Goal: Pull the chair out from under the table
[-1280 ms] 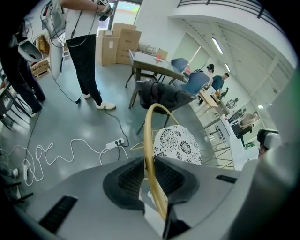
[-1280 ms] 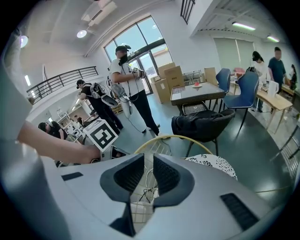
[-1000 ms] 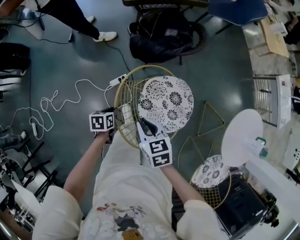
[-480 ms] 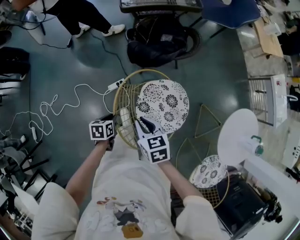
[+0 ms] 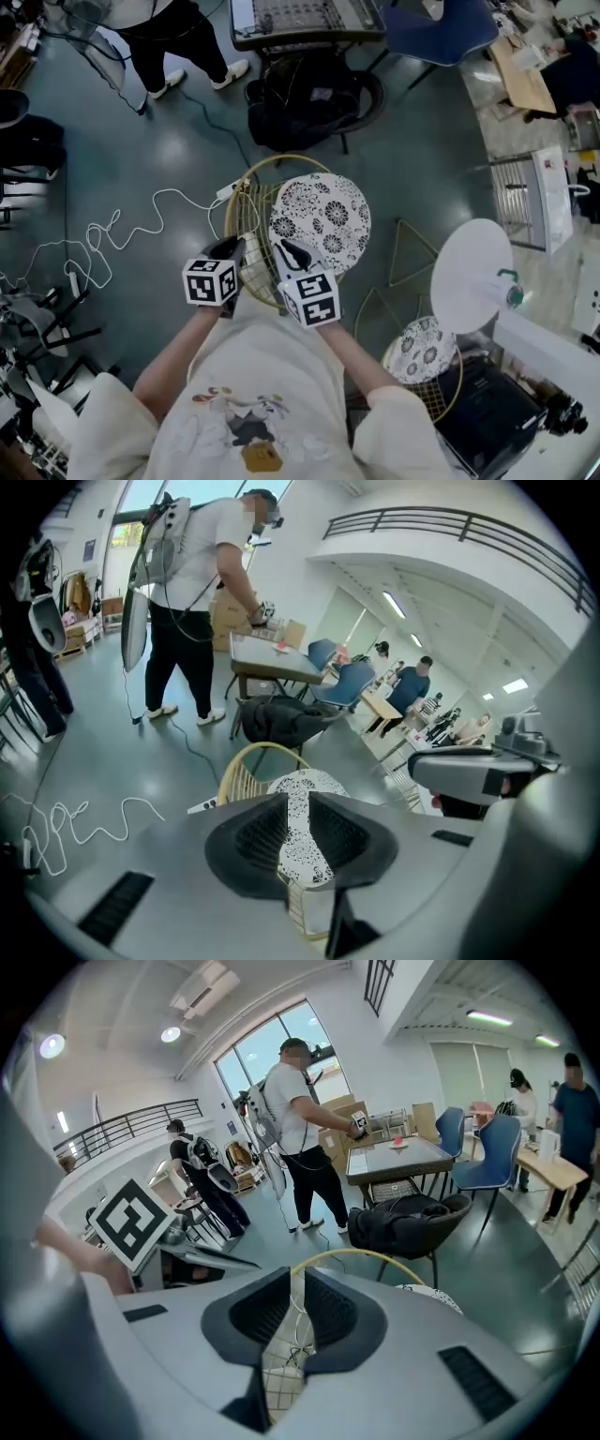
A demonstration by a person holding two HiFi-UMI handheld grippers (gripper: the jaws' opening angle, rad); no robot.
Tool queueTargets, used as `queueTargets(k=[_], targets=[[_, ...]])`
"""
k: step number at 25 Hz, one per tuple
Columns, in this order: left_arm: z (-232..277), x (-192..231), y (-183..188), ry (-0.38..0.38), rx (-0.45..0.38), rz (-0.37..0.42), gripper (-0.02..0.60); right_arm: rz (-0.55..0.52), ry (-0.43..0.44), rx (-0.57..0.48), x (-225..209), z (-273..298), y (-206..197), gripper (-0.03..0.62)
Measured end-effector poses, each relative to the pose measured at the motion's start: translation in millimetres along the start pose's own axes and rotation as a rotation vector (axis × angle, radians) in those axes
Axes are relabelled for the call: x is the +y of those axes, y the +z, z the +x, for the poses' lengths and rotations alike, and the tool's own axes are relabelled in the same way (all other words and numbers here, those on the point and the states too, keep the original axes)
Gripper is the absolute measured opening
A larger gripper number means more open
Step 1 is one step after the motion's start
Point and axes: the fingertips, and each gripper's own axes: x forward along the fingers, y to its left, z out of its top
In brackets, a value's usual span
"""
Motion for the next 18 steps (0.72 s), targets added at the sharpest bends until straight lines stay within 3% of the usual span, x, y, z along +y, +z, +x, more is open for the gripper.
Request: queueTargets(k=[10, 13, 18], targets=[[-42.4, -76.4, 34.3, -0.083, -0.105, 0.157, 0.071, -0.03, -0.033, -0.159, -4.4, -47.6, 38.2, 0.025], [-51.5, -91.7, 48.1, -0.084, -0.155, 0.206, 0.015, -0.035, -0.059, -0.211, -8.5, -61.5, 53.1, 0.012], [-59.9, -113.3, 67.4, -0.1, -0.217, 0.244, 0.009, -0.056, -0.048, -0.255, -0.2, -76.0, 72.7, 0.011]])
